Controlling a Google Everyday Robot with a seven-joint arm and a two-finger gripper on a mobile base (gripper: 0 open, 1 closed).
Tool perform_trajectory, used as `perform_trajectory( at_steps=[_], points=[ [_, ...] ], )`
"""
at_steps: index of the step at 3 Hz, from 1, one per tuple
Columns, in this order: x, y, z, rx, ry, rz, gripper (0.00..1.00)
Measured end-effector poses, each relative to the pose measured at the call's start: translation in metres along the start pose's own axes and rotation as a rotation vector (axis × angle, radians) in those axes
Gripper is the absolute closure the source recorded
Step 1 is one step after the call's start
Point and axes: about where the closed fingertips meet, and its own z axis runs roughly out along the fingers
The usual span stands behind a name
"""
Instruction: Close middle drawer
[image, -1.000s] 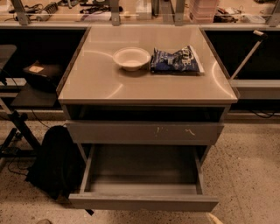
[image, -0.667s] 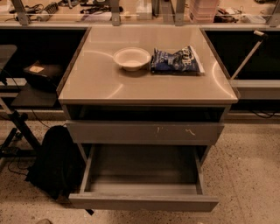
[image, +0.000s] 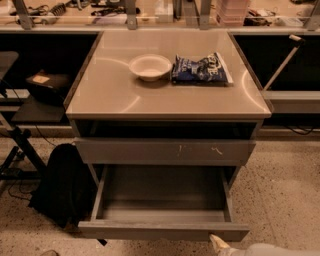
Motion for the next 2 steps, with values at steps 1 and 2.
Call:
perform_trajectory(
  at_steps=[1, 2],
  points=[
    [-0.0183, -0.0070, 0.0114, -0.021, -0.005, -0.055, 0.00],
    [-0.0152, -0.0130, 0.0109, -0.018, -0.006, -0.049, 0.00]
  ],
)
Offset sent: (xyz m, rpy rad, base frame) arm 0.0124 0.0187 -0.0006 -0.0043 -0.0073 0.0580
